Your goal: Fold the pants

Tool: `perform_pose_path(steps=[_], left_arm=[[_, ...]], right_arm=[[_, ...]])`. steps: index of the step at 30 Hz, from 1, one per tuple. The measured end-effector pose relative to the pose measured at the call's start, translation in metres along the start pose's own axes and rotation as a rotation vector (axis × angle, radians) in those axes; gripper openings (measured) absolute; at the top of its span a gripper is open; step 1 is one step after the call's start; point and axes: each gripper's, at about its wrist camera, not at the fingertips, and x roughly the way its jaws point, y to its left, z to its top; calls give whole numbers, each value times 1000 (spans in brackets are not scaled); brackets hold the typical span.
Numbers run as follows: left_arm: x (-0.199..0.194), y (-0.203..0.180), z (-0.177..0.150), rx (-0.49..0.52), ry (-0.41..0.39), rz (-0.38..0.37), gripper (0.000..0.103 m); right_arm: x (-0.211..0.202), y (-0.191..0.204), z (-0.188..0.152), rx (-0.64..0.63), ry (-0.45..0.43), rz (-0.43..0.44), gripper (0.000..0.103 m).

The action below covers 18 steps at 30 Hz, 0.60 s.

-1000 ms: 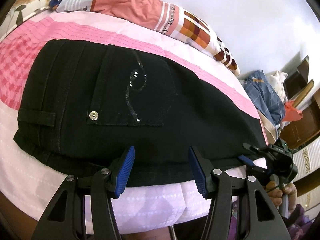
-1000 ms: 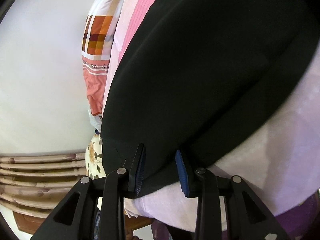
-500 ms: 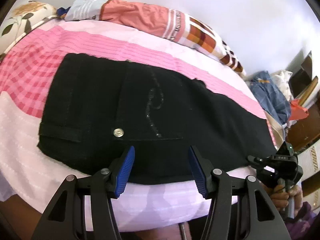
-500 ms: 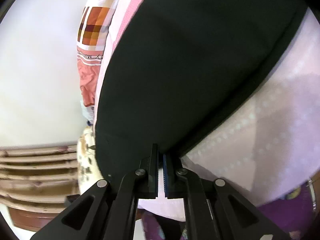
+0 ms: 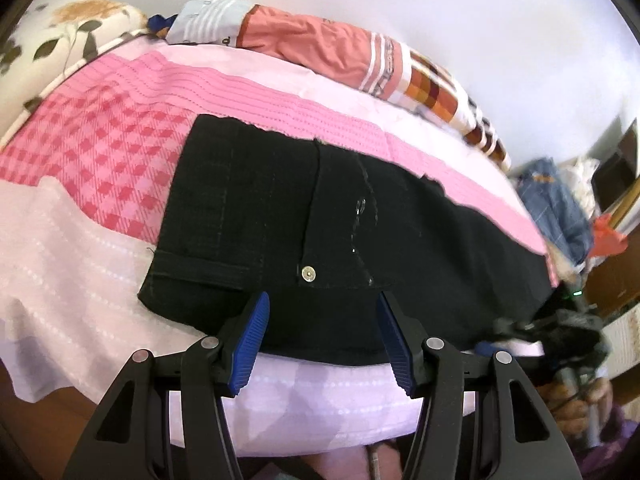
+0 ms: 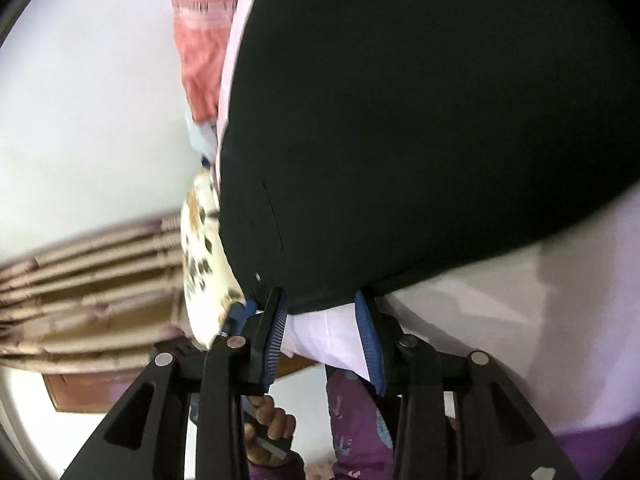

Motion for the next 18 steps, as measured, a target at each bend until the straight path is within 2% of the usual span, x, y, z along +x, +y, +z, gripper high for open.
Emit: perform_pose_path(steps=[1, 3, 6, 8, 10, 12, 15, 18], left_arm=[[-2, 4, 0, -13, -5, -10, 57], [-5, 9, 2, -17, -22, 36, 57], [-10, 23, 6, -56, -21, 3, 57], [-16, 34, 9, -99, -31, -18, 58], [-23, 47, 14, -139, -49, 33, 58], [-30, 62, 16, -190, -64, 13, 58], [-39, 81, 17, -246, -100, 42, 58], [-40, 92, 16, -271, -102, 59, 58]], right_arm=[[9, 5, 1, -12, 17, 5, 35], [22, 16, 2, -54, 31, -21, 35], [32, 18, 5, -36, 35, -46, 33], [36, 16, 4, -32, 40, -56, 15], [39, 14, 4, -31, 51, -75, 10], [41, 14, 2, -46, 45, -92, 8], [39, 20, 0, -85, 31, -94, 7], [42, 26, -3, -107, 54, -90, 6]])
